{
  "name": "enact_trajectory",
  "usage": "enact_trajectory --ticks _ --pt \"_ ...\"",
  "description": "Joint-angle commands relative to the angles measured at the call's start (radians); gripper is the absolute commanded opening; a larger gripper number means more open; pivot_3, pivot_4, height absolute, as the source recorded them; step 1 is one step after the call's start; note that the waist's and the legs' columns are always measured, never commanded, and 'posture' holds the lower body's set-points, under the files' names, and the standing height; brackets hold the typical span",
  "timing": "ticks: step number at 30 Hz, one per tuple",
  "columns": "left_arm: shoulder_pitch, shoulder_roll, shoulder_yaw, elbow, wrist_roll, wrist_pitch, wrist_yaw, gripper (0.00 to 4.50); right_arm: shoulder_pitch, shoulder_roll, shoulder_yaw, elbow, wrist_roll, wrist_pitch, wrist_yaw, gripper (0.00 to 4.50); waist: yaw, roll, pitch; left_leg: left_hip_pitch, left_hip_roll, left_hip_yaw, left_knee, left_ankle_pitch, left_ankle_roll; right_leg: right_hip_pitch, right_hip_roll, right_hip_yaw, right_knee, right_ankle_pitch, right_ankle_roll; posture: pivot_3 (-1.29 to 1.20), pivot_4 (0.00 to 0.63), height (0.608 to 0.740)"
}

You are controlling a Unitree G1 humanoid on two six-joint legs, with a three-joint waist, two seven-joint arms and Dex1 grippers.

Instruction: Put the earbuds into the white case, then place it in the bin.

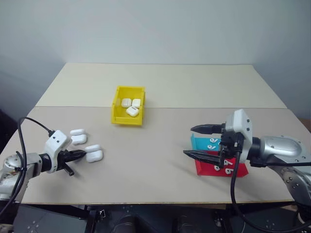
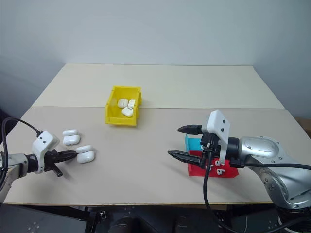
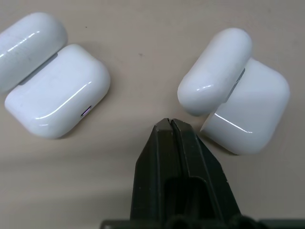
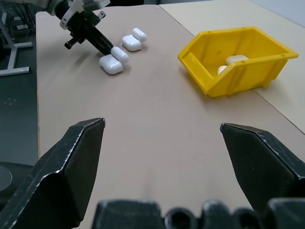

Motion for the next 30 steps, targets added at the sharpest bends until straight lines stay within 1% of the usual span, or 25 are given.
enact_trajectory --ticks 1,5,12,23,27,30 --pt "-0.046 -0.02 -0.017 0.01 0.023 -0.028 -0.023 0.04 -0.004 -0.007 -0.025 -0.039 0.022 -0.002 -0.005 4.5 0.002 0.0 0.0 0.0 0.0 0.0 0.0 0.0 0.0 0.0 0.0 0.0 0.0 0.0 0.0 0.0 0.15 0.74" --pt "-0.083 -0.048 -0.039 0.015 0.039 -0.032 -0.049 0.04 -0.003 -0.007 -0.024 -0.046 0.023 -0.002 -0.006 4.5 0.001 0.0 0.0 -0.001 0.0 0.0 0.0 0.0 0.0 0.0 0.0 0.0 0.0 0.0 0.0 0.0 0.15 0.74" --pt "-0.166 -0.097 -0.084 0.1 0.096 -0.075 -0.067 0.04 0.008 -0.004 -0.025 -0.065 0.027 0.002 -0.016 4.5 0.003 0.0 0.0 0.0 0.0 0.0 0.001 0.0 0.0 0.0 0.0 -0.001 0.0 0.0 0.0 0.0 0.15 0.74" --pt "-0.274 -0.151 -0.137 0.173 0.14 -0.149 -0.162 0.04 0.028 -0.005 -0.02 -0.077 0.038 -0.002 -0.029 4.5 0.015 0.0 -0.001 -0.002 0.0 0.0 0.003 0.0 0.001 0.001 0.0 -0.001 0.0 0.0 0.001 0.0 0.15 0.74" --pt "-0.291 -0.158 -0.15 0.169 0.139 -0.163 -0.2 0.04 0.023 -0.002 -0.011 -0.072 0.035 -0.004 -0.028 4.5 0.01 0.0 -0.001 -0.003 0.0 -0.001 0.003 0.0 0.001 0.0 0.0 -0.001 0.0 0.0 0.001 0.0 0.15 0.74" --pt "-0.286 -0.136 -0.148 0.152 0.143 -0.147 -0.213 0.04 0.023 -0.001 -0.008 -0.072 0.033 -0.006 -0.029 4.5 0.001 0.0 -0.001 -0.003 0.0 -0.001 0.003 0.0 0.001 0.0 0.0 -0.001 0.0 0.0 0.001 0.0 0.15 0.74"
